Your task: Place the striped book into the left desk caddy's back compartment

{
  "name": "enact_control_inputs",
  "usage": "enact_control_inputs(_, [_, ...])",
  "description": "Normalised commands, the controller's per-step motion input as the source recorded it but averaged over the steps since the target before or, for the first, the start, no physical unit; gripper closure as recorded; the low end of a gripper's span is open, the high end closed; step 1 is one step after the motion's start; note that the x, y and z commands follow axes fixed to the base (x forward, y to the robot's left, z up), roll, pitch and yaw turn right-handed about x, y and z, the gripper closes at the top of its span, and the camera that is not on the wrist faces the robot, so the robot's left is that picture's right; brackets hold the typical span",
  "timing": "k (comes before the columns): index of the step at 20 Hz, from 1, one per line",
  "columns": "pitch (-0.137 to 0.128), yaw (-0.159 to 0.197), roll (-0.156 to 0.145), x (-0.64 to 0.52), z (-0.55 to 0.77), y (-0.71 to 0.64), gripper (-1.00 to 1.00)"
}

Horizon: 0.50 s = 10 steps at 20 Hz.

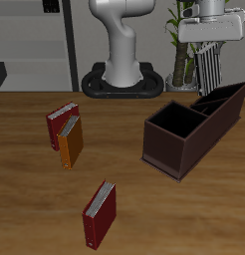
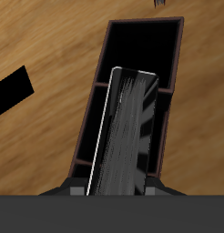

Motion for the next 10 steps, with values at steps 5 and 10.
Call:
enact_control_inputs(5, [-0.001,-0.001,-0.011,0.22,-0.02,0.15,1.00])
enact_control_inputs(10, [0.004,0.005,-0.032,0.35,-0.07,0.03,1.00])
